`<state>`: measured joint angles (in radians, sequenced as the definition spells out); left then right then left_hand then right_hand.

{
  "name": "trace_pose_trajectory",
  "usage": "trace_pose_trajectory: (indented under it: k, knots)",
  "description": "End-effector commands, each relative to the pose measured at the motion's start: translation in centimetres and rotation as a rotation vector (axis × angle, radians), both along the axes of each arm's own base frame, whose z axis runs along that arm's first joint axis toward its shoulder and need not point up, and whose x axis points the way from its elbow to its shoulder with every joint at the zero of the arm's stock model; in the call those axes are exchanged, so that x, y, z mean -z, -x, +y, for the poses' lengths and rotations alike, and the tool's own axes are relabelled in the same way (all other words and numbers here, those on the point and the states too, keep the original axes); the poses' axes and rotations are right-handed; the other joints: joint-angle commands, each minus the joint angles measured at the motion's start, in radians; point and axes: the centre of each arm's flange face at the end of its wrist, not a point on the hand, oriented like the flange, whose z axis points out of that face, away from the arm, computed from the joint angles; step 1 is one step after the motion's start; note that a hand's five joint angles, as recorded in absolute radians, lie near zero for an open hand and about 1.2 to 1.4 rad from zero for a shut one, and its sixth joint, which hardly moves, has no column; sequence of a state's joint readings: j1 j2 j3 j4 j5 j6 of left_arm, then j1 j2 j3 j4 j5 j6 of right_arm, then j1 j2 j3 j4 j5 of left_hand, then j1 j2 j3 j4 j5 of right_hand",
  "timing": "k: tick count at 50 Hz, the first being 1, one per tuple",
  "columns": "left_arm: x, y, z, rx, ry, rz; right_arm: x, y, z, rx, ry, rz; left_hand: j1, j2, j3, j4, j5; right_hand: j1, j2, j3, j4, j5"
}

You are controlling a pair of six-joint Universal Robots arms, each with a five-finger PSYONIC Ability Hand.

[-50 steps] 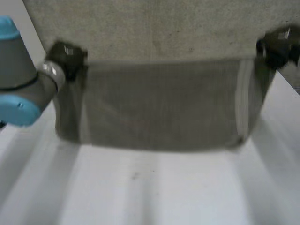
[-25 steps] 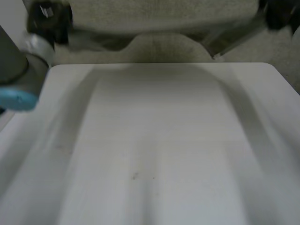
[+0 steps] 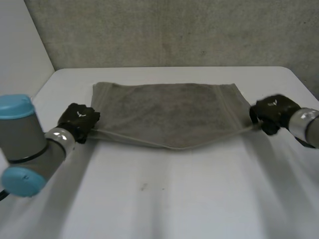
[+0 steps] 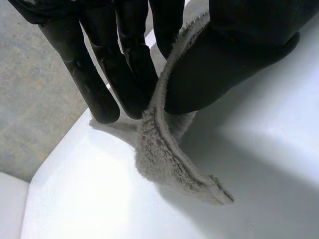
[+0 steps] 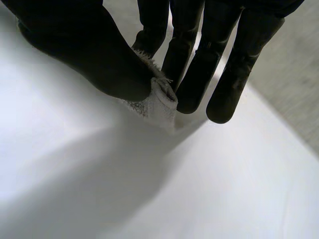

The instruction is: Fold the towel.

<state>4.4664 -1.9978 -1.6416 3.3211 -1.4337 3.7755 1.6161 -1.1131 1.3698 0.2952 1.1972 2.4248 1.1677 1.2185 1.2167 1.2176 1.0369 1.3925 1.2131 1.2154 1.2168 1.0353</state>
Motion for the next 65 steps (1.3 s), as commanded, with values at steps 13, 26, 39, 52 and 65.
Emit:
trace_pose_trajectory:
  k: [13,26,39,52,65]
  knots:
    - [-4.4,-1.3,4.6,0.071,-0.043,-0.130,-3.6,3.7,2.4,-0.003,0.022,0.168,0.229,0.178,0.180,0.179,0.185,0.004,0.183,0.181,0.179,0.186]
    - [-2.4,2.9,-6.5,0.067,0.059,-0.056,1.3,-0.4,-4.2,0.045,0.014,0.141,0.229,0.178,0.180,0.179,0.185,0.004,0.183,0.181,0.179,0.186]
    - [0.6,5.5,-10.4,0.073,0.098,-0.059,3.1,-1.1,-7.6,0.111,0.117,0.132,0.229,0.178,0.180,0.179,0.185,0.004,0.183,0.181,0.179,0.186]
    - [1.9,6.9,-10.1,0.093,0.087,-0.055,3.1,-2.2,-9.0,0.118,0.200,0.098,-0.993,-1.044,-1.042,-1.043,-1.037,-1.218,-1.039,-1.041,-1.042,-1.035]
    - [-0.9,5.9,-7.4,0.042,-0.018,0.092,-0.1,-1.7,-4.4,0.122,0.154,-0.033,-0.993,-1.044,-1.042,-1.043,-1.037,-1.218,-1.039,-1.041,-1.042,-1.035]
